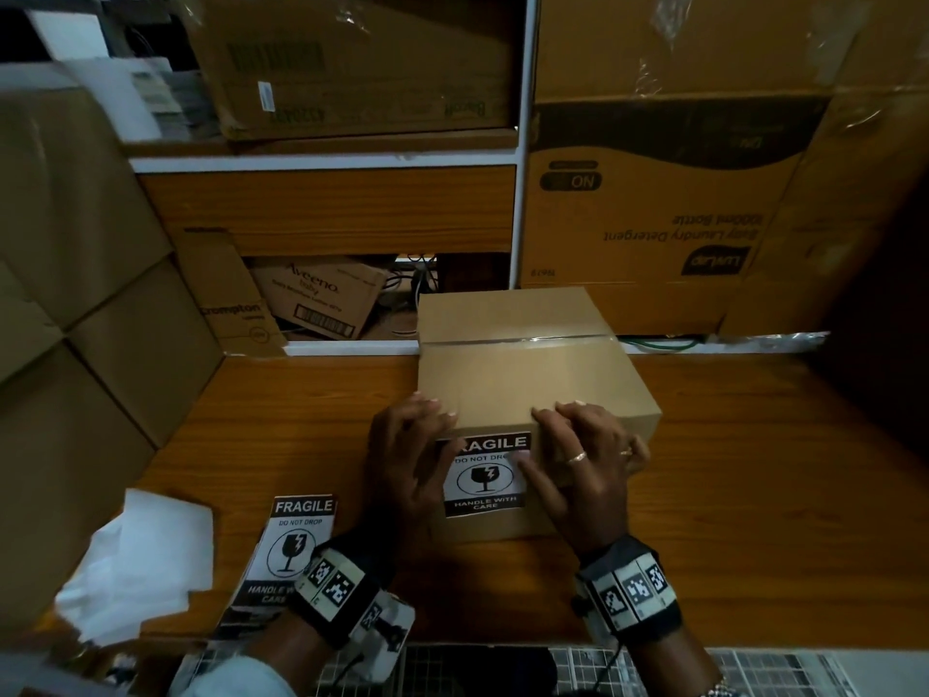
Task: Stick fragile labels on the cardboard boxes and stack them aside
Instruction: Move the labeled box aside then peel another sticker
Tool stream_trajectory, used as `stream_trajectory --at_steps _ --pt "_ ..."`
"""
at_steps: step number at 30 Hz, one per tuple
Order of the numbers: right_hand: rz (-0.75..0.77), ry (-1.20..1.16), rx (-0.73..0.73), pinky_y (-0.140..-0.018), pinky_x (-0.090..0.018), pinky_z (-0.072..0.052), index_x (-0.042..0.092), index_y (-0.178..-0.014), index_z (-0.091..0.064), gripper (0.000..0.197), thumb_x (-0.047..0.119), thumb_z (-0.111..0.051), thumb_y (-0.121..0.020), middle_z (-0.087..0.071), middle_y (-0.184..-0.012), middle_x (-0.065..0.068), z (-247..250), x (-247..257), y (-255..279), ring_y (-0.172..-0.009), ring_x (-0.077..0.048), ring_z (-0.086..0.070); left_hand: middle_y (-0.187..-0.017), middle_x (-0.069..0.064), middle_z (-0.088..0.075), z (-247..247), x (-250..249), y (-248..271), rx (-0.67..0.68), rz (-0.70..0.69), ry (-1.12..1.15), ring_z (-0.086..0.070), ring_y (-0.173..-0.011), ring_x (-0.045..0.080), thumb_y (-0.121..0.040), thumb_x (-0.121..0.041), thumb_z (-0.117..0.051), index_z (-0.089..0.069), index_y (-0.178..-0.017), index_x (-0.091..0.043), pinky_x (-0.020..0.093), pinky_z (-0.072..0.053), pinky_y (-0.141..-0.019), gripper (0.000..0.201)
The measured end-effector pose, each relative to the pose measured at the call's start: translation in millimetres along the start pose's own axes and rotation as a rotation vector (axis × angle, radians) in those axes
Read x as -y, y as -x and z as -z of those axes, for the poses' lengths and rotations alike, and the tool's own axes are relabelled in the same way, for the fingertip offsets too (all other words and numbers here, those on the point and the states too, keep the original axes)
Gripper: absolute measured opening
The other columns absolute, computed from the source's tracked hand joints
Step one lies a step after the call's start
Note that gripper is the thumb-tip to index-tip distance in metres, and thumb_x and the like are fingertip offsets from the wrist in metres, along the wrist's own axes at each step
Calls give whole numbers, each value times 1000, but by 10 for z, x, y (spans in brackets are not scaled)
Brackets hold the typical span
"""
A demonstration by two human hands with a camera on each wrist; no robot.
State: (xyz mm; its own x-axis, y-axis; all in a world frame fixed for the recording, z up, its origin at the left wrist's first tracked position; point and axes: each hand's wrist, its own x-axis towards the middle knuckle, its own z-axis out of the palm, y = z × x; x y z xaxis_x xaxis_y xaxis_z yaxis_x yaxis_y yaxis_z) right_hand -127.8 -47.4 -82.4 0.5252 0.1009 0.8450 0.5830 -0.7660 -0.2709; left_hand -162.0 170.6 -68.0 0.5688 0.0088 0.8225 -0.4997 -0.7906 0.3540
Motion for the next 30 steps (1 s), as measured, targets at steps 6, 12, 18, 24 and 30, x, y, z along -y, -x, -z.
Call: stream_trajectory --at_steps 6,12,18,24,30 --pt "129 249 178 -119 -50 -4 24 -160 -15 108 77 -52 -75 -32 -152 -16 -23 -78 219 -146 -32 -26 -156 16 -30 55 186 230 258 -158 -211 -15 -154 27 -68 -55 -83 -31 -150 -11 43 -22 -124 107" --pt "149 320 227 -122 -56 4 20 -163 2 127 86 -53 -70 -25 -156 -20 -136 -156 224 -158 -30 2 -159 23 -23 77 244 203 300 -255 -352 -24 -150 41 -65 -73 -80 -18 -156 -7 63 -30 -117 128" --pt "56 255 94 -117 -58 -17 16 -153 -26 113 92 -50 -73 -33 -149 -18 -236 52 217 -147 -35 -26 -159 24 -25 47 170 239 273 -206 -412 -21 -152 39 -71 -68 -80 -19 -156 -7 58 -29 -120 121" --pt "36 51 -11 -93 -63 -43 26 -133 -51 55 65 -53 -94 -47 -134 -7 -108 -113 14 -125 -32 -48 -149 14 -38 95 135 123 201 -163 -213 -33 -144 31 -69 -48 -87 -40 -143 -11 37 -27 -122 95" --pt "90 90 98 -107 -50 -26 27 -151 -37 79 68 -55 -86 -40 -146 -11 -43 -141 110 -136 -32 -39 -122 1 -54 186 125 -143 85 -117 -53 -46 -127 15 -100 -41 -53 -57 -117 -18 16 -27 -115 29"
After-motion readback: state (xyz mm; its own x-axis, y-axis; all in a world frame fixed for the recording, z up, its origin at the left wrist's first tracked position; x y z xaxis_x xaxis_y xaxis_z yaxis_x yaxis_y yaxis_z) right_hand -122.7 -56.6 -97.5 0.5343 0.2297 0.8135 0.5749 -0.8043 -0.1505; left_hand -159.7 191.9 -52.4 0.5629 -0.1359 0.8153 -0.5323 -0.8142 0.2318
